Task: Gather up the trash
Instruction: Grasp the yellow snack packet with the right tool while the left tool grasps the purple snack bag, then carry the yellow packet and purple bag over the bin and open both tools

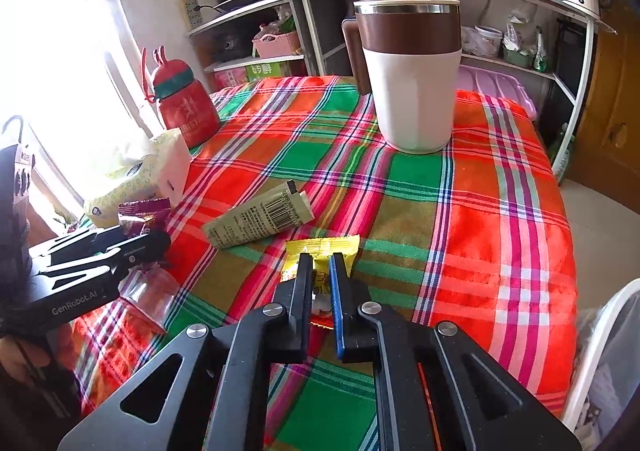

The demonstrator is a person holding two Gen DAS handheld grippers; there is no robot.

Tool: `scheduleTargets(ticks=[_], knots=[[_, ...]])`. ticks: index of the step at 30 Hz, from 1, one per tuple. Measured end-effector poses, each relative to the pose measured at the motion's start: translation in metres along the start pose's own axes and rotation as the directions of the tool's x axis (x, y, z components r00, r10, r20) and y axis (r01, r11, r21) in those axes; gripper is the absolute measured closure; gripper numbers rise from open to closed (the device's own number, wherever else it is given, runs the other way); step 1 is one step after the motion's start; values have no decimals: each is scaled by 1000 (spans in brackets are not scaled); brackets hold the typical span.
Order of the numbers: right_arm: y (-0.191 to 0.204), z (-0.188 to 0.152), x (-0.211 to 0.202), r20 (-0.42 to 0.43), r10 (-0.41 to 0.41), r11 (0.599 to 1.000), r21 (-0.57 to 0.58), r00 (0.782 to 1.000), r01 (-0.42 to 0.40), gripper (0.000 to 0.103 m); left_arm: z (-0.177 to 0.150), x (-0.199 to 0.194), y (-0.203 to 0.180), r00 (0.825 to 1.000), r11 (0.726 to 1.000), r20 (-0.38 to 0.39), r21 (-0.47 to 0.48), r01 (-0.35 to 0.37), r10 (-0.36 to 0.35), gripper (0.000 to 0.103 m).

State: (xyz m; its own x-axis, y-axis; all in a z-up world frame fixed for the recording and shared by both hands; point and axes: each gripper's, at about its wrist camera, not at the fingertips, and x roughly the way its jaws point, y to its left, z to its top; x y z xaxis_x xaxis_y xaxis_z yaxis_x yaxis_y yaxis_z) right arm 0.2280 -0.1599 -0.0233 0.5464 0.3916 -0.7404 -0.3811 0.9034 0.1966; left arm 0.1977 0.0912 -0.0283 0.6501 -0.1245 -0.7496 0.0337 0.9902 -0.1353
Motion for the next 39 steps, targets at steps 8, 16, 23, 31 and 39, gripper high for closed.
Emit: scheduleTargets(ticks=[8, 16, 23, 31, 39], knots=[[13, 0, 18, -50, -43, 998, -38, 998, 41, 39, 0, -2, 0, 1000, 1000, 2, -2, 9, -9, 57], [15, -7, 19, -51, -129, 990, -61, 990, 126, 63, -1, -4, -7, 1000, 1000, 4, 23, 17, -17, 57], [12, -10, 2, -13, -104, 994, -38, 995, 103, 65, -2, -15, -21, 999, 998, 27, 57, 21, -22, 57], [10, -13, -31, 51, -93, 996, -4, 994, 93, 65, 1, -37, -41, 997, 995, 67, 95, 39, -45, 57], [-2, -23, -67, 103, -113, 993, 42, 988, 110, 65, 0, -59, -76, 991, 985, 104, 156, 71, -88, 57]])
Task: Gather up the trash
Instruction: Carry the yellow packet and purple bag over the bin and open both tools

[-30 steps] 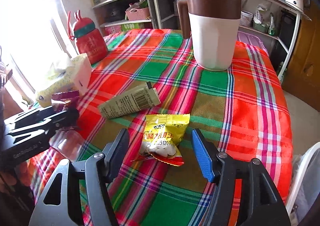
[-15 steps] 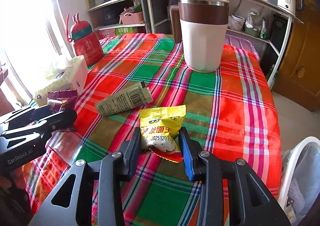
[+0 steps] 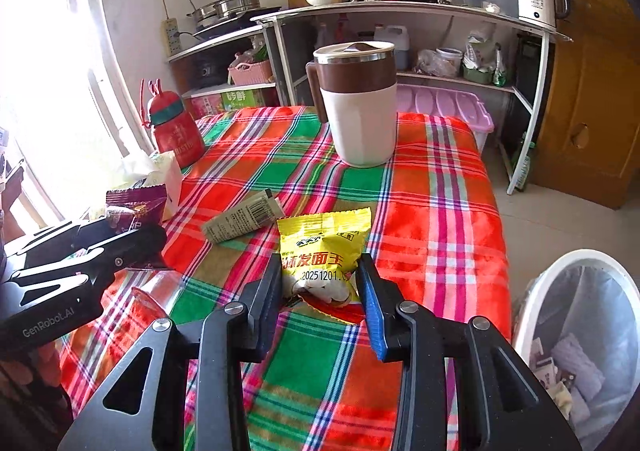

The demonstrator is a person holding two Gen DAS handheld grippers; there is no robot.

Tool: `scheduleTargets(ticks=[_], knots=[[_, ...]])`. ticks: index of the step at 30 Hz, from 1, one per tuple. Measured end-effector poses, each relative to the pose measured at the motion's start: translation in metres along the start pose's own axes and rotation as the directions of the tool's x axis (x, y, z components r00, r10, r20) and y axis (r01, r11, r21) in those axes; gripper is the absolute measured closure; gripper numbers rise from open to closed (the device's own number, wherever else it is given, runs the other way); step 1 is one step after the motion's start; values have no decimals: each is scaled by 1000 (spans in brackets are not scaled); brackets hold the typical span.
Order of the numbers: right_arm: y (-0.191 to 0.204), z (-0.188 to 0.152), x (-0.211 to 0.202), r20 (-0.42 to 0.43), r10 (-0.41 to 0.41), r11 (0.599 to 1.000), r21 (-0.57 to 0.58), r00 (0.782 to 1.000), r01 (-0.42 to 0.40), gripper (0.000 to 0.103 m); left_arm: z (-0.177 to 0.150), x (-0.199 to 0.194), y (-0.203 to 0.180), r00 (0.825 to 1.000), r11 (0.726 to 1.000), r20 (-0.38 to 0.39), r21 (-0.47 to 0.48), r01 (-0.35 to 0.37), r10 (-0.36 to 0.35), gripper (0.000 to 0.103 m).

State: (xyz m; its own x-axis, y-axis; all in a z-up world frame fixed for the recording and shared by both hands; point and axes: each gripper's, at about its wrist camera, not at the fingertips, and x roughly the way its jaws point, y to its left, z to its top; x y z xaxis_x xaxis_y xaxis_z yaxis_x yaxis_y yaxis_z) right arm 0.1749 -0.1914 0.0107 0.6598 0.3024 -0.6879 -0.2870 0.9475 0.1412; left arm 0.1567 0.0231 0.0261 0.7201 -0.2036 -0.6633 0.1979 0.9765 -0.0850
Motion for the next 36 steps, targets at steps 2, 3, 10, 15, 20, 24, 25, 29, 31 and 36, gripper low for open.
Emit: scheduleTargets(ticks=[2, 3, 10, 15, 20, 24, 25, 29, 31, 36], knots=[[-7, -2, -10, 14, -9, 1000, 16, 1000, 8, 65, 1, -3, -11, 1000, 1000, 5, 15, 19, -19, 57], [-11, -3, -15, 23, -14, 1000, 25, 1000, 13, 65, 1, -5, -17, 1000, 999, 9, 23, 27, -27, 57], [-42, -12, -45, 55, -59, 995, 82, 997, 54, 65, 2, -8, -60, 997, 993, 11, 83, 81, -82, 57], [-69, -22, -63, 61, -107, 988, 122, 992, 99, 65, 1, -7, -96, 991, 983, 2, 132, 129, -131, 57], [-95, -34, -80, 63, -152, 977, 164, 986, 140, 65, 2, -3, -130, 984, 970, -15, 169, 176, -175, 57], [-116, -43, -92, 62, -193, 965, 191, 979, 178, 65, 0, -1, -157, 976, 956, -30, 200, 216, -214, 57], [-122, -46, -95, 62, -201, 962, 199, 978, 185, 65, 0, 0, -164, 975, 953, -34, 206, 223, -221, 57], [-143, -56, -105, 50, -238, 948, 227, 970, 221, 65, -3, 5, -189, 967, 939, -56, 230, 256, -250, 57], [-154, -60, -109, 40, -252, 942, 239, 967, 235, 65, -4, 8, -202, 962, 931, -66, 243, 273, -264, 57], [-178, -72, -112, 8, -291, 923, 265, 957, 279, 65, -5, 20, -226, 952, 918, -103, 252, 306, -289, 57]])
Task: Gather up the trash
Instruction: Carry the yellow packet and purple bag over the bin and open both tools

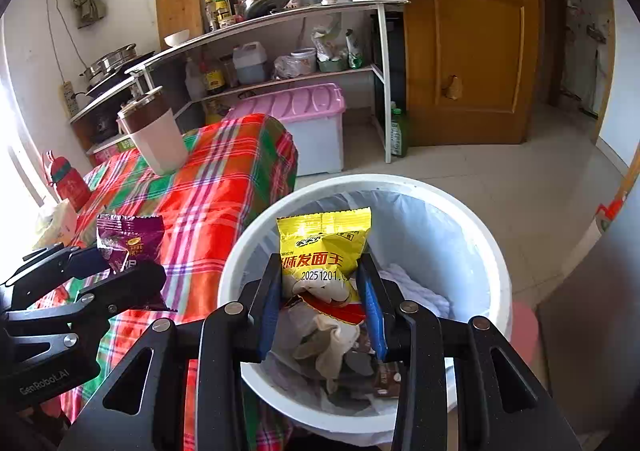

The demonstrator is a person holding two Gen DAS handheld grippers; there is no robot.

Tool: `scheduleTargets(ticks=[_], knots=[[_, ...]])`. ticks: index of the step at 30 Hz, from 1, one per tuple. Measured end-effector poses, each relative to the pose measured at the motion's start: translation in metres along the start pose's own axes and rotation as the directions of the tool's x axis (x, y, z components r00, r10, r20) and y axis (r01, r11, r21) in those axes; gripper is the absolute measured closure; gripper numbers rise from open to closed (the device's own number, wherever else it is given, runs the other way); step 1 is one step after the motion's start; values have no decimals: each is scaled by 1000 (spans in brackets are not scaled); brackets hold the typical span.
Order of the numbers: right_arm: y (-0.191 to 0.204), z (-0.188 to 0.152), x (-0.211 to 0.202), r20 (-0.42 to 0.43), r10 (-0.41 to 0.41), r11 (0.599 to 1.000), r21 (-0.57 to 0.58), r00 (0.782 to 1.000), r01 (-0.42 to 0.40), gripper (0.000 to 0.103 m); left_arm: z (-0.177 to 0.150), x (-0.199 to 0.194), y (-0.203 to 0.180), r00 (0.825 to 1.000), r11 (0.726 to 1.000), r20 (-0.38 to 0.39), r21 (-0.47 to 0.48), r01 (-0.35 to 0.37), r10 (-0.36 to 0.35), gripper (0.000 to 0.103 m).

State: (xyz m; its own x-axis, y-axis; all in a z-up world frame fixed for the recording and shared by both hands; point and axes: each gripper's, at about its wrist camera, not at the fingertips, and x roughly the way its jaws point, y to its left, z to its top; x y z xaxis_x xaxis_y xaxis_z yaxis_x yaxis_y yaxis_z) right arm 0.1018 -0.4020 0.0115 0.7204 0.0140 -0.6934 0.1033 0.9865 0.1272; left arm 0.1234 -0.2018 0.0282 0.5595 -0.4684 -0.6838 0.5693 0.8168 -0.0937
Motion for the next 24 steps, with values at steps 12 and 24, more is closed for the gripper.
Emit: scheduleTargets(ticks=[12, 24], knots=[[-35, -11, 17, -57, -68, 997, 28, 996, 70, 65, 1, 28, -21, 998, 1000, -52, 7, 29, -28, 56], [-45, -18, 31, -102, -102, 994, 38, 990, 107, 61, -1, 36, -20, 997, 1000, -73, -2, 26, -26, 42]])
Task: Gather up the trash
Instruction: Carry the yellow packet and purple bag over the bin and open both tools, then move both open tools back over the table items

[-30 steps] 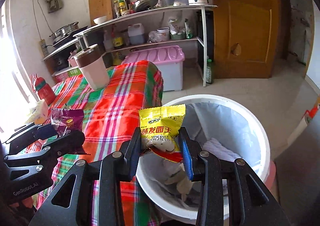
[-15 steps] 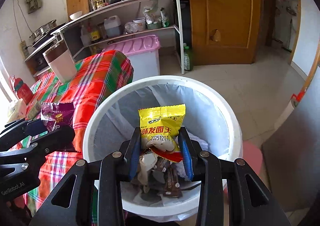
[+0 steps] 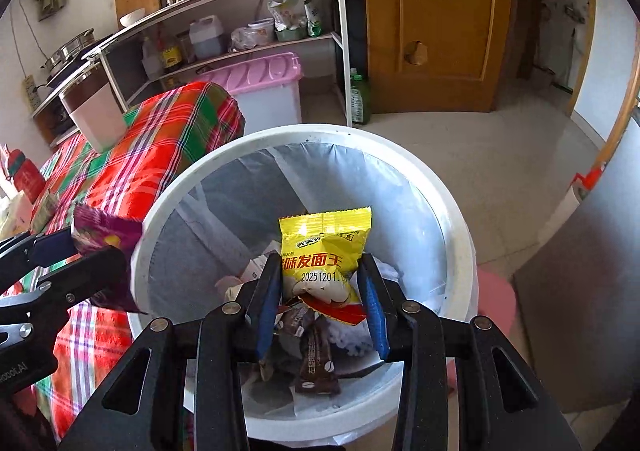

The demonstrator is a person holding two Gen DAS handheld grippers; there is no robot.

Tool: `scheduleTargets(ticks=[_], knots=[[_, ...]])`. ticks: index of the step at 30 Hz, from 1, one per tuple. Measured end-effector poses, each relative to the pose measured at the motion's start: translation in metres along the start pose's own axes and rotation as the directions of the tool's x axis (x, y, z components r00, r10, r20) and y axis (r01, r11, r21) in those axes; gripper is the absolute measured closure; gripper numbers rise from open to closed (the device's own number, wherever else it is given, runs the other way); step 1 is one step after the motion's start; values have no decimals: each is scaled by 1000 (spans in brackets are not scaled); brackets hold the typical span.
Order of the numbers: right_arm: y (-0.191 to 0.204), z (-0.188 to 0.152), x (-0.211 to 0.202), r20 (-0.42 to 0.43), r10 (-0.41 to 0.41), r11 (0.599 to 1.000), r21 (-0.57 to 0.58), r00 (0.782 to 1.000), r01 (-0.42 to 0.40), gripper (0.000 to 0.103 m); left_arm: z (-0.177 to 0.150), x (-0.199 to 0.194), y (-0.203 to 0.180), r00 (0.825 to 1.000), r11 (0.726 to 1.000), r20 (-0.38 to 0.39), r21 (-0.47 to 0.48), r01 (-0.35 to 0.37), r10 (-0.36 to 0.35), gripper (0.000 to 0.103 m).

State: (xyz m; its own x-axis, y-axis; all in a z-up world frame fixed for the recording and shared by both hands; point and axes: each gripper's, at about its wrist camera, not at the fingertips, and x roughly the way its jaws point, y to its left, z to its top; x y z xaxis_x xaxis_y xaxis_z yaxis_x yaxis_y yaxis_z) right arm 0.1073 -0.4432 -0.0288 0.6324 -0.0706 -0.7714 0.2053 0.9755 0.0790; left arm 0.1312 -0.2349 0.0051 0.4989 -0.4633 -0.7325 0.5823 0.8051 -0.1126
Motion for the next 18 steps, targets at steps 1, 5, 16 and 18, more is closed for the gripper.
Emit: scheduleTargets(ticks=[1, 5, 16, 18], knots=[[1, 0, -1, 4, -2, 1000, 0, 1000, 2, 57, 0, -1, 1, 1000, 1000, 3, -2, 1, -1, 39], [3, 0, -5, 19, 10, 1000, 8, 1000, -10, 50, -2, -6, 6, 1000, 1000, 14, -17, -6, 6, 39], [26, 0, -24, 62, 51, 999, 3, 997, -52, 50, -14, -40, 31, 997, 997, 69, -65, -41, 45, 36], [33, 1, -28, 71, 63, 998, 0, 996, -63, 50, -18, -47, 38, 995, 996, 81, -70, -59, 65, 35]])
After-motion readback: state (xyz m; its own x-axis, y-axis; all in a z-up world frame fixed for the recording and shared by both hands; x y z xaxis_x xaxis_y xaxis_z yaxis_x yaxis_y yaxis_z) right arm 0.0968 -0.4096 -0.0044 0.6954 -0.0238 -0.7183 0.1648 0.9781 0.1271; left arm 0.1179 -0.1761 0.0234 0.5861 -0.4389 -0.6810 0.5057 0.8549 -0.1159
